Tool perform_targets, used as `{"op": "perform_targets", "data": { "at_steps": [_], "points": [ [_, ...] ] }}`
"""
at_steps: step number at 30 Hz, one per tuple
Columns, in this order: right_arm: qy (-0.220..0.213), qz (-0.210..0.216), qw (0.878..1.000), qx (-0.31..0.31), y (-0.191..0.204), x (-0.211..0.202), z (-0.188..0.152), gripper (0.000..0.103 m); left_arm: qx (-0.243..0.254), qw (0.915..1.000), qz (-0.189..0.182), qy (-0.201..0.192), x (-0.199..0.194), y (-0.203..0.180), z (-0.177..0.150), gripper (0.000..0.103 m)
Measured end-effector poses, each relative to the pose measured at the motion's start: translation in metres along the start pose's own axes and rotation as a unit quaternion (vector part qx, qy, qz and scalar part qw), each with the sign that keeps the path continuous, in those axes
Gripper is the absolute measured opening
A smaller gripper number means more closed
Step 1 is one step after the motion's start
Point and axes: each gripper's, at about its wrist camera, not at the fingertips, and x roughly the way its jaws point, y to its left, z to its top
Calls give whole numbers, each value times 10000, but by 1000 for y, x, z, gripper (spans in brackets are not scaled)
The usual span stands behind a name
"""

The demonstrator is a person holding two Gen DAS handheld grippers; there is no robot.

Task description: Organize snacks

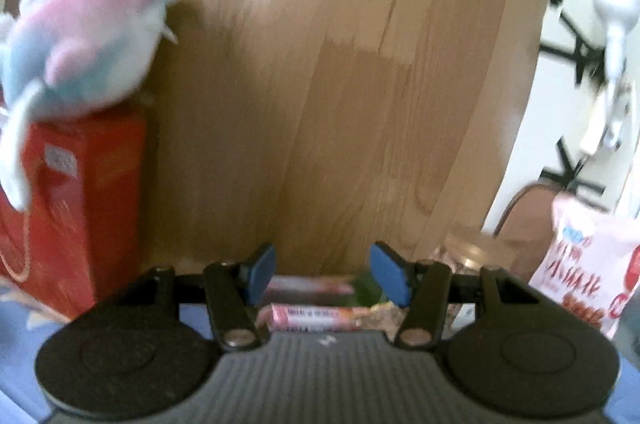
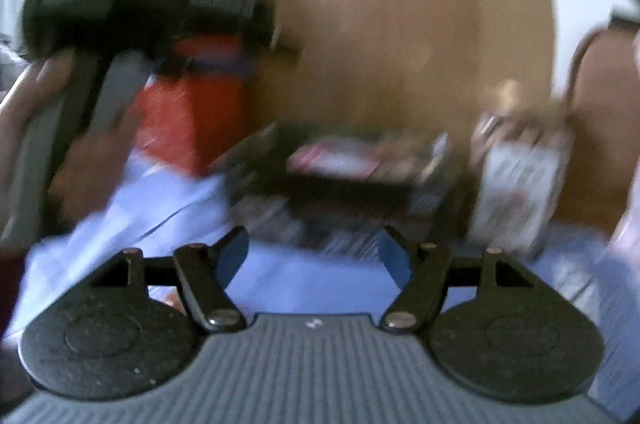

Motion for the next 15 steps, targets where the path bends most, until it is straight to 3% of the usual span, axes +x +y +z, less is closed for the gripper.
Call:
{"op": "perform_targets", "data": {
  "at_steps": [3, 8, 12, 15],
  "points": [
    [389, 452, 9982, 13, 24, -1, -14, 73, -23, 9999, -73, -115, -21, 1, 5, 54],
    [764, 950, 9924, 140, 57, 9, -22, 74, 78, 9998, -152, 61, -48, 5, -9, 55],
    [852, 914, 9911, -464, 88, 8, -28, 84, 109, 9993, -53, 352, -66, 19, -36, 61],
    [892, 779, 9905, -705, 97, 9, -35, 73, -111, 9972, -34, 745, -80, 37, -63, 61]
  ]
}}
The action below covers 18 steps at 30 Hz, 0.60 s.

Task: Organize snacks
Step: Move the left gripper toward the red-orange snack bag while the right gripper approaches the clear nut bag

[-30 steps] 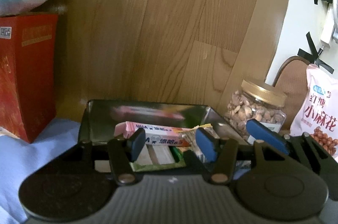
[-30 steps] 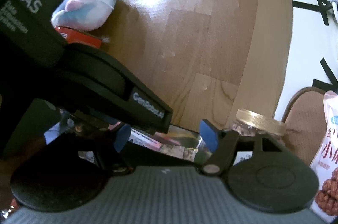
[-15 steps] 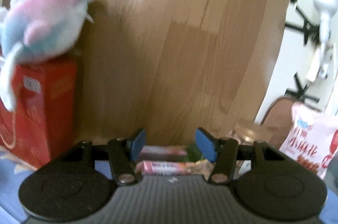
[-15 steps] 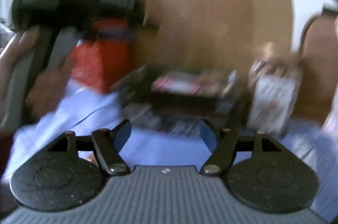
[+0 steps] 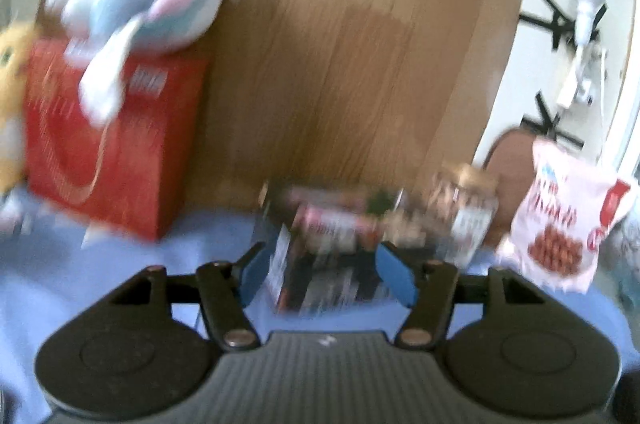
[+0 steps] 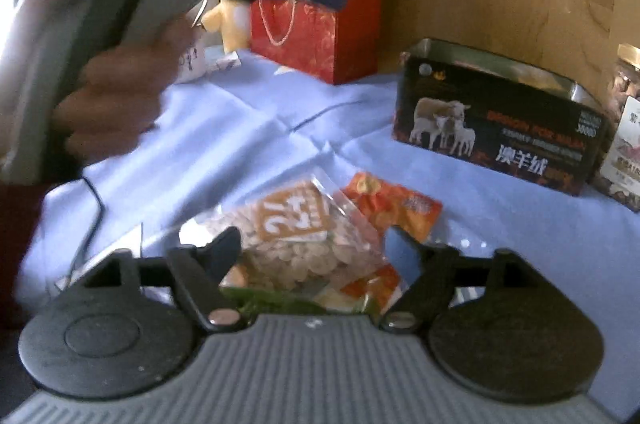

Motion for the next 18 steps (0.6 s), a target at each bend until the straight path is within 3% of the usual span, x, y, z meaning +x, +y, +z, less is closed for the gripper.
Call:
{"op": "perform_targets", "data": {
  "at_steps": [2, 4, 8, 13, 16, 18],
  "points": [
    [-45, -48, 10000, 59, -3, -3, -2, 45, -213, 9993, -45, 319, -5, 15, -20, 61],
    [-8, 30, 9997, 231, -10, -6, -2, 30, -489, 9965, -135, 665, -12, 32, -39, 61],
    [44, 334, 9956, 879, -26, -11, -3, 30, -1056, 9878, -444, 1054, -40, 60, -71, 61],
    [117, 871, 9731, 2131, -63, -7, -5, 32, -1581, 9742, -1025, 1244, -80, 73, -95, 58],
    [233, 1206, 9611, 2474, -68, -5, -7, 32, -1607, 9677, -1054, 1631, -77, 63, -110, 57],
    [467, 1474, 9527, 2617, -65, -3, -10, 32, -1521, 9719, -959, 1519, -78, 57, -114, 57]
  ]
}}
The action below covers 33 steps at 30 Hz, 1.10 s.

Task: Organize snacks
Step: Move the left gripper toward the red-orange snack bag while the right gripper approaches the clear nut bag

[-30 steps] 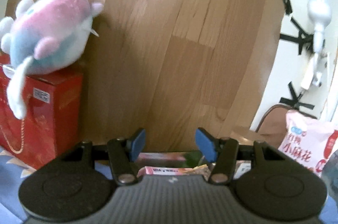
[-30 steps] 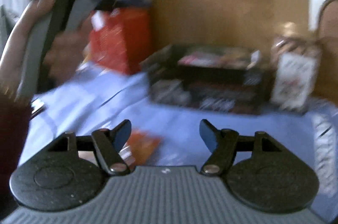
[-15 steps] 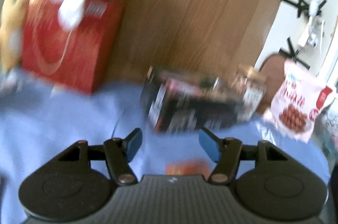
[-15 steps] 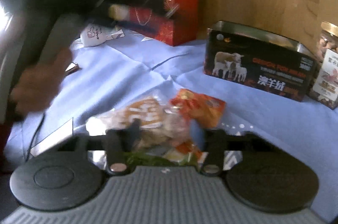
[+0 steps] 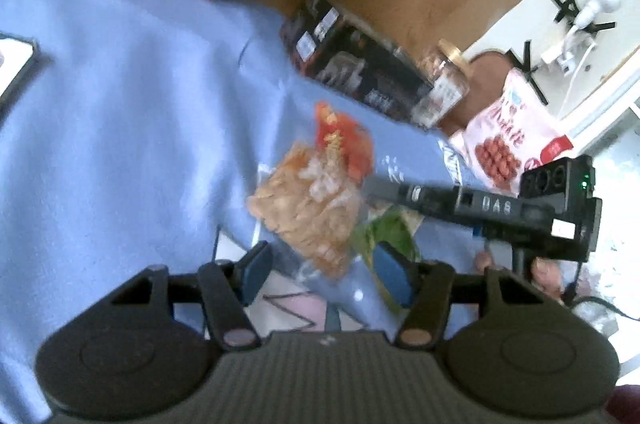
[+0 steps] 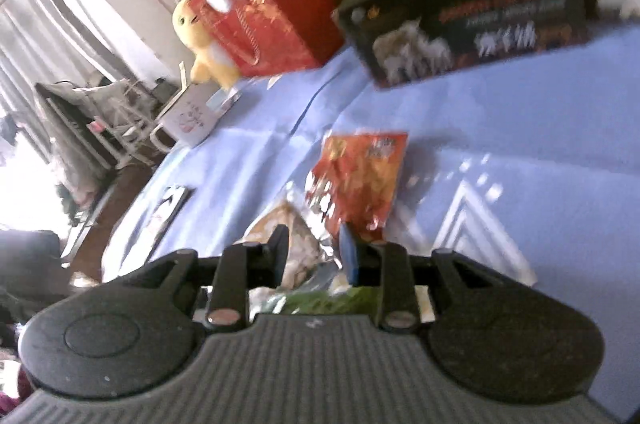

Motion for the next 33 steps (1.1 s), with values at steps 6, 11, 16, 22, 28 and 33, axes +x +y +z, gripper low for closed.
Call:
{"op": "perform_targets", "data": {
  "at_steps": [6, 11, 16, 22, 28, 33],
  "points": [
    [161, 437, 9988, 167, 7, 0, -8, 32, -390, 9991, -85, -139, -2, 12, 6, 58],
    [-33, 248, 9992, 311, 0, 3, -4, 35, -722, 9972, 39, -208, 1, 25, 9, 16],
    [-60, 338, 9990, 301, -2, 5, -4, 35, -745, 9954, 62, -593, -1, 20, 16, 27],
    [32, 620, 9980, 101, 3, 9, -10, 35, -686, 9936, 546, -714, 10, 16, 25, 19],
    [-78, 1001, 9930, 622, -18, 0, -7, 45, -1461, 9872, -246, -583, 2, 43, 32, 11],
    [-192, 1144, 9899, 817, -18, -3, -7, 53, -1658, 9810, -784, -639, -8, 42, 31, 11]
  ]
}}
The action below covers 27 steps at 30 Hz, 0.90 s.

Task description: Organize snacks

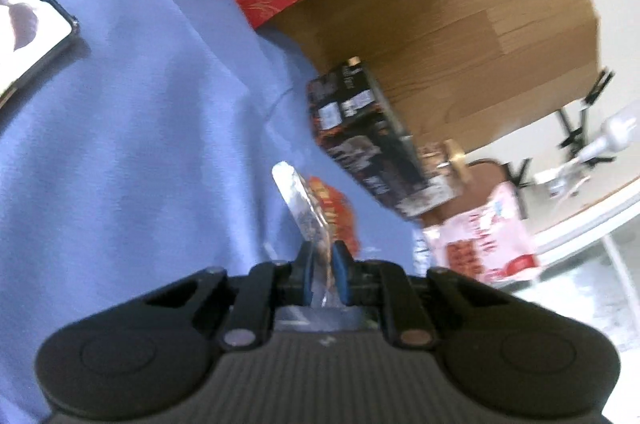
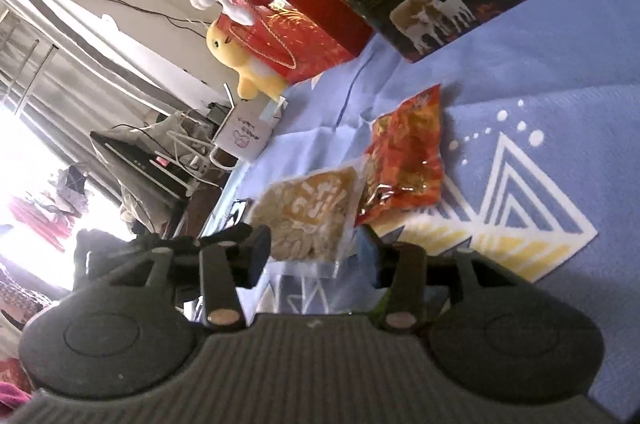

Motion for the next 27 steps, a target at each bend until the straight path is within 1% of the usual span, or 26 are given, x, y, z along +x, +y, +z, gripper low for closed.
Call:
{"op": "perform_targets", "data": {
  "at_steps": [2, 3, 4, 5, 6, 8, 10, 12, 14, 19, 22, 25, 27],
  "points": [
    [52, 94, 9999, 32, 1, 0, -1, 54, -9, 9998, -180, 44, -2, -3, 0, 11],
    [158, 262, 9995, 87, 2, 2, -2, 53, 4, 9996, -263, 57, -1, -5, -1, 11],
    [229, 344, 9991, 110, 3, 3, -3, 53, 57, 9996, -293, 23, -2, -8, -1, 11],
    [226, 282, 9993, 41, 6, 3, -3, 46, 123, 9995, -283, -14, -2, -11, -1, 11],
    [230, 225, 9995, -54, 8, 2, -3, 42, 205, 9995, -247, -70, -3, -15, 0, 11],
    [134, 246, 9996, -47, 9, -2, -2, 30, 371, 9992, -117, -137, -3, -23, 5, 11],
    [-101, 253, 9996, -99, 14, -12, 3, 26, 530, 9985, -63, -128, 2, -34, 13, 11],
    [-380, 201, 9986, -292, 21, -25, 13, 25, 796, 9967, -19, -122, 12, -51, 23, 11],
    [-668, 44, 9960, -596, 30, -38, 27, 25, 1112, 9936, 53, -174, 26, -71, 33, 11],
    [-1424, -403, 9817, -1201, 48, -59, 71, 25, 1650, 9855, -33, -392, 68, -114, 67, 12],
    [-1750, -623, 9741, -1293, 42, -59, 96, 25, 1961, 9789, 76, -561, 100, -132, 83, 14],
    [-1921, -833, 9694, -1284, 26, -52, 114, 25, 2090, 9755, 282, -630, 132, -135, 95, 15],
    [-1957, -948, 9675, -1291, 17, -44, 124, 25, 2143, 9737, 422, -647, 150, -133, 100, 15]
  ]
}}
